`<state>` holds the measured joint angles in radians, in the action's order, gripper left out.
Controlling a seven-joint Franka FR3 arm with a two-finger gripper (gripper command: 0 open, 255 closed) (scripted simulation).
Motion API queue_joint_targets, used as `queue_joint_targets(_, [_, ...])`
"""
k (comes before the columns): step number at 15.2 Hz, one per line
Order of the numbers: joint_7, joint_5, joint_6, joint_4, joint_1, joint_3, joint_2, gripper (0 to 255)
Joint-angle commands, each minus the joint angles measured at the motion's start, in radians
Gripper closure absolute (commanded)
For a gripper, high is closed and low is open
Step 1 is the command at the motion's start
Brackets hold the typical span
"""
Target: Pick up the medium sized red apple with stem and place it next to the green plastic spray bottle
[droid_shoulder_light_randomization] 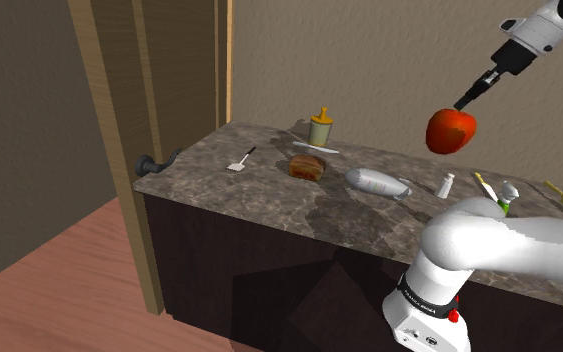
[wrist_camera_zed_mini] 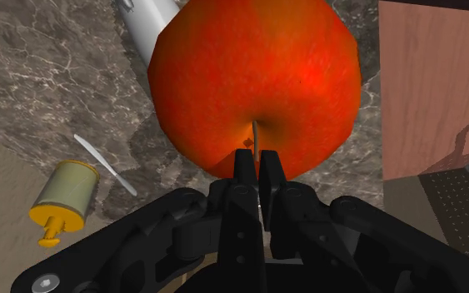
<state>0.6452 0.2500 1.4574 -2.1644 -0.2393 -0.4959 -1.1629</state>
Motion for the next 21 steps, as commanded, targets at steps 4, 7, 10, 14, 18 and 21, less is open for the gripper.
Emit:
queue_joint_targets(4, [-0.002, -0.017, -0.043, 0.092, 0.019, 0.011, 0.048, 255])
queue_joint_targets(7, [-0.002, -0.024, -0.114, 0.072, -0.023, 0.045, -0.032, 255])
queue_joint_targets(10, [0.002, -0.033, -0.190, 0.065, -0.062, 0.075, -0.106, 255])
queue_joint_targets(14, [0.008, -0.045, -0.279, 0.070, -0.101, 0.104, -0.180, 255])
queue_joint_targets(18, [0.012, -0.030, -0.254, -0.004, -0.115, 0.092, -0.229, 255])
queue_joint_targets(21, [0.015, -0.018, -0.237, -0.057, -0.126, 0.082, -0.265, 255])
